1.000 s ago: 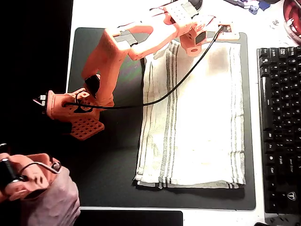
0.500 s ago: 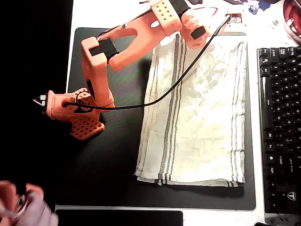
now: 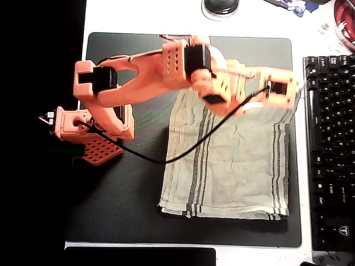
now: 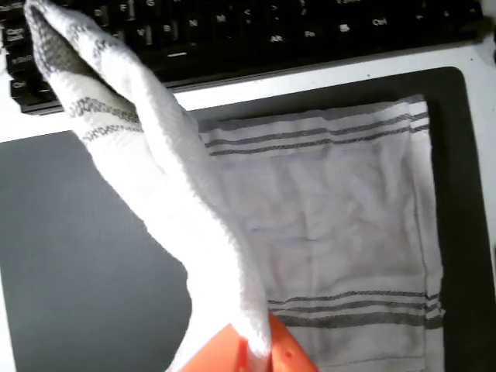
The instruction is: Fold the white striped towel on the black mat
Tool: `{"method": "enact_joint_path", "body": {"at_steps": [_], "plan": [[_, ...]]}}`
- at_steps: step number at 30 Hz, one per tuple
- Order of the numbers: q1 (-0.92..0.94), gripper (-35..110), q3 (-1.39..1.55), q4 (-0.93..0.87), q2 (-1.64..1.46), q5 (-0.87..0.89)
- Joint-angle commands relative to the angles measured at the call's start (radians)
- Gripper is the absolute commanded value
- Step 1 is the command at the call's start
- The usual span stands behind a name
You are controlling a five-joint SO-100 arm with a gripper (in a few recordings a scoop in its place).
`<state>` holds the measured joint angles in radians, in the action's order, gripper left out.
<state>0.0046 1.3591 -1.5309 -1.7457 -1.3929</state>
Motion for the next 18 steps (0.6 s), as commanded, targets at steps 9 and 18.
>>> {"method": "enact_joint_path", "body": {"at_steps": [9, 18], "plan": [[0.350, 0, 0.229, 0.195, 0.000, -0.195], [0.520, 0, 0.267, 0.285, 0.140, -0.327]]}}
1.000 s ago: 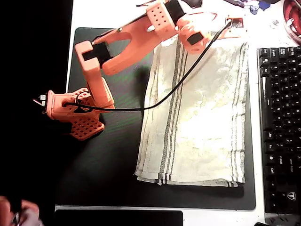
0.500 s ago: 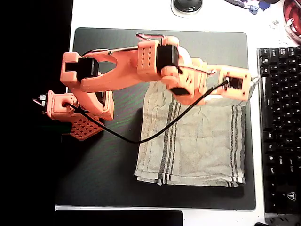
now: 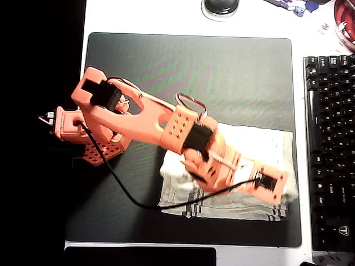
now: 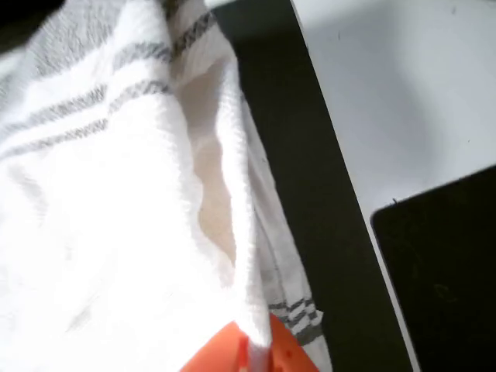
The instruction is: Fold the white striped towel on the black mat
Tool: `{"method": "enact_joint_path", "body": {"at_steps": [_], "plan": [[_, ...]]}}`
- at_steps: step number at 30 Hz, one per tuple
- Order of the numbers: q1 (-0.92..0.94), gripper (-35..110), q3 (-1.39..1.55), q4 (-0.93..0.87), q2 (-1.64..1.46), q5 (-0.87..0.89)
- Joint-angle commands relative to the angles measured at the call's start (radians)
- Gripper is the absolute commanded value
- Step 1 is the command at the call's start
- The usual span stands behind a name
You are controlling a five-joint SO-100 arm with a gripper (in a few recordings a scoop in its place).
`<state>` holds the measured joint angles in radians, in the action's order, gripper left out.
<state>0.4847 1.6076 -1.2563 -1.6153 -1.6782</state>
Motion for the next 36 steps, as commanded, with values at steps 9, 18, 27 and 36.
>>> {"method": "enact_joint_path", "body": {"at_steps": [9, 18, 27, 36], "plan": [[0.117, 5, 0.276, 0.327, 0.132, -0.063], [0.103, 9, 0.331, 0.301, -0.123, -0.132], [-0.089, 9, 0.356, 0.097, -0.514, -0.097], [-0.345, 7, 0.652, -0.040, -0.925, -0.034]]}}
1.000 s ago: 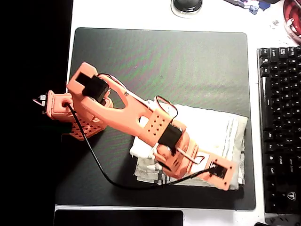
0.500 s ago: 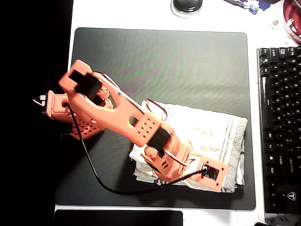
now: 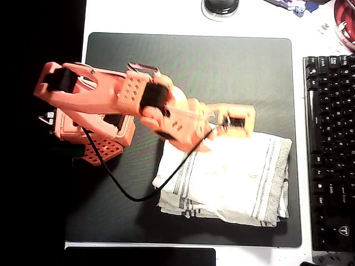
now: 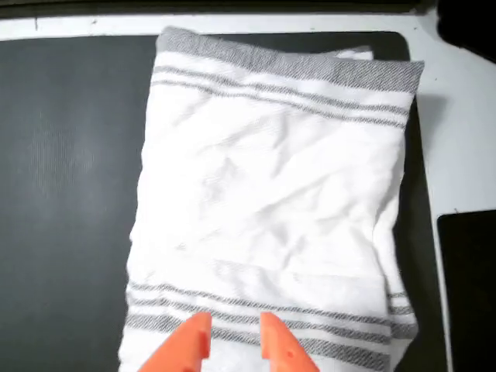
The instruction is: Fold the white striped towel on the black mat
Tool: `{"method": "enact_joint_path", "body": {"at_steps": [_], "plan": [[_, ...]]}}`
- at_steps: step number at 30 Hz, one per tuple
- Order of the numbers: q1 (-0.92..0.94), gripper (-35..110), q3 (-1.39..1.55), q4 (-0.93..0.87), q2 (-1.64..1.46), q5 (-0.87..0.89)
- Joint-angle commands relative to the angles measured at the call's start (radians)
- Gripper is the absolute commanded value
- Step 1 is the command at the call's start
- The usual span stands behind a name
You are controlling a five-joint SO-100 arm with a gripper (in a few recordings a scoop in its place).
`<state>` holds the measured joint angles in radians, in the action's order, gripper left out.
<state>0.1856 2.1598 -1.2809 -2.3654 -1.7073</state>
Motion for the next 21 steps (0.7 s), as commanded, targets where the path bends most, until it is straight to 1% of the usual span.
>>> {"method": "enact_joint_path", "body": {"at_steps": [1, 5, 11, 16, 21], "plan": [[-0.067, 5, 0.149, -0.029, -0.241, -0.008], [-0.144, 0, 0.314, -0.106, -0.426, 0.009], [-0.209, 0, 0.600, -0.086, -0.653, 0.020], [-0.253, 0, 0.723, -0.130, -0.747, 0.064], [-0.230, 0, 0.831, -0.132, -0.819, 0.072]]}}
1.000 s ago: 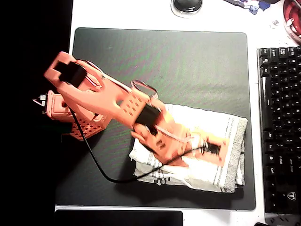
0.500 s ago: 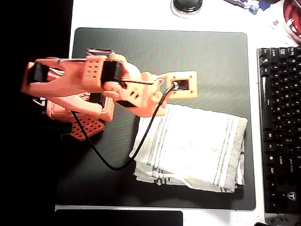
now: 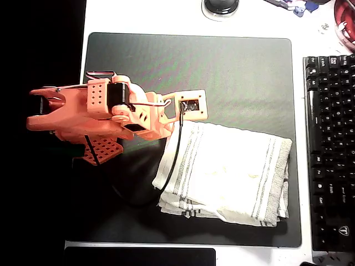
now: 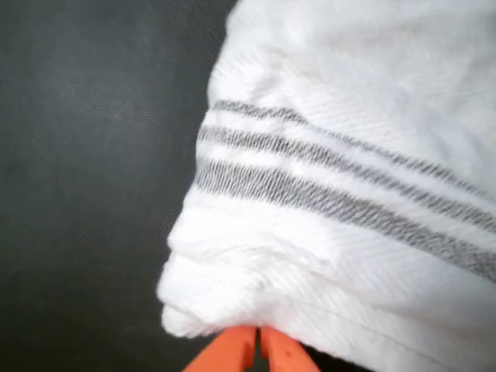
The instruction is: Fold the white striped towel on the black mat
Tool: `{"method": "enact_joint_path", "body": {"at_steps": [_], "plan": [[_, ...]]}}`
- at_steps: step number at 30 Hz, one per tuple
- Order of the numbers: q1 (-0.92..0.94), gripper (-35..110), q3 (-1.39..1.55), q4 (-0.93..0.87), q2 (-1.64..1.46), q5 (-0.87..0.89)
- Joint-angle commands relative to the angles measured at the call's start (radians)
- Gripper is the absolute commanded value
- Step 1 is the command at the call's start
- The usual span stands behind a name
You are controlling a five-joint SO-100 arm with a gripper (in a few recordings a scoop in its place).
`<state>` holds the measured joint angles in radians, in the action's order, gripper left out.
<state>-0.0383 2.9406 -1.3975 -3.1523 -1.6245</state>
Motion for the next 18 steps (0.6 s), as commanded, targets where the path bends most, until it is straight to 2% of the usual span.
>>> {"method": "enact_joint_path", "body": {"at_steps": [1, 6, 18], "plan": [[0.003, 0, 0.081, -0.006, -0.055, -0.011], [0.034, 0, 0.213, 0.043, -0.135, -0.029], [0.028, 1, 0.218, 0.006, -0.206, 0.046]]}}
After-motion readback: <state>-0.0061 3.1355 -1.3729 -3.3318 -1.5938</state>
